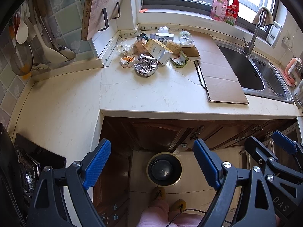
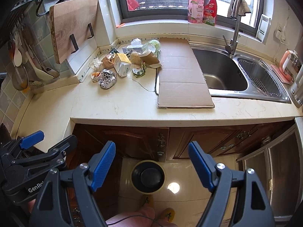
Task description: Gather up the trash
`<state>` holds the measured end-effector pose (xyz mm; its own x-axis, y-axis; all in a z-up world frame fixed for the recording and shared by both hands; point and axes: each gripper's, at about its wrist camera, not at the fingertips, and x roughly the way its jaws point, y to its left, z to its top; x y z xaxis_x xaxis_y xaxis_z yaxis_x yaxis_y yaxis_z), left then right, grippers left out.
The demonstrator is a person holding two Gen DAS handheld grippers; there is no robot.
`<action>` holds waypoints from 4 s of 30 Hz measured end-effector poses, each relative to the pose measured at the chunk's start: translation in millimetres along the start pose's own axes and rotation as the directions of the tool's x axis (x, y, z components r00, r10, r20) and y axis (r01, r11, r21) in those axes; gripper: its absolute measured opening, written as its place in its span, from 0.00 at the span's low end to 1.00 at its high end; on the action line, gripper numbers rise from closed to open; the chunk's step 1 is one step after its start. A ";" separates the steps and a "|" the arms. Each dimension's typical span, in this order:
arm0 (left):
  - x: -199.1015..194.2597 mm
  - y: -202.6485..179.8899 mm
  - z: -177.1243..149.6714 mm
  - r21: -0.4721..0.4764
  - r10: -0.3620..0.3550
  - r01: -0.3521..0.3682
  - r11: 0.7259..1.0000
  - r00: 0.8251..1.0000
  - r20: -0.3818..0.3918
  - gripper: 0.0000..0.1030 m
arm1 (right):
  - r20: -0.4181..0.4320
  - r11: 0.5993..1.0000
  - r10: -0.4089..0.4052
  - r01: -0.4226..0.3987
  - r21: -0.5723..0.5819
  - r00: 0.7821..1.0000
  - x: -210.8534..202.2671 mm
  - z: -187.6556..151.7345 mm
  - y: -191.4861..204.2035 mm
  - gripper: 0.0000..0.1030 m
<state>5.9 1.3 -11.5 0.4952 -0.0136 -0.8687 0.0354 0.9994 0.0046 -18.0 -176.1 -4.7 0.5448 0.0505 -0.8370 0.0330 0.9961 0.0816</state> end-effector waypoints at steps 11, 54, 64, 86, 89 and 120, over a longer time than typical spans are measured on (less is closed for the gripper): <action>-10.7 -3.2 0.9 0.009 0.015 -0.016 1.000 0.998 0.056 0.84 | 0.029 1.000 0.004 -0.004 0.003 1.000 -7.1 1.3 -4.0 0.78; 12.7 -9.7 91.4 0.094 -0.079 0.063 0.994 0.982 0.170 0.76 | 0.132 0.999 -0.046 0.044 0.017 0.990 7.7 63.7 5.7 0.78; 42.7 -2.6 115.8 0.062 -0.086 0.078 0.995 0.987 0.134 0.71 | 0.105 0.999 -0.031 0.028 0.029 0.994 32.8 88.4 -0.1 0.77; 183.5 -16.0 232.6 -0.192 -0.054 0.029 0.981 0.991 -0.123 0.71 | -0.071 0.971 0.177 -0.186 -0.152 0.982 184.5 217.5 -41.6 0.68; 206.7 -17.8 248.3 -0.210 -0.037 0.005 0.978 0.988 -0.152 0.71 | -0.099 0.958 0.197 -0.213 -0.193 0.975 207.7 227.9 -37.7 0.65; 312.5 -11.5 294.5 -0.367 -0.059 -0.053 0.929 0.956 -0.288 0.40 | -0.165 0.872 0.296 -0.336 -0.356 0.941 275.8 249.9 -18.9 0.20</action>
<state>415.9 -24.1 -137.2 0.2213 -0.0623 -0.9732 -0.3125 0.9408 -0.1313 341.0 -199.0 -101.9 0.3844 0.3541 -0.8525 -0.4529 0.8771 0.1601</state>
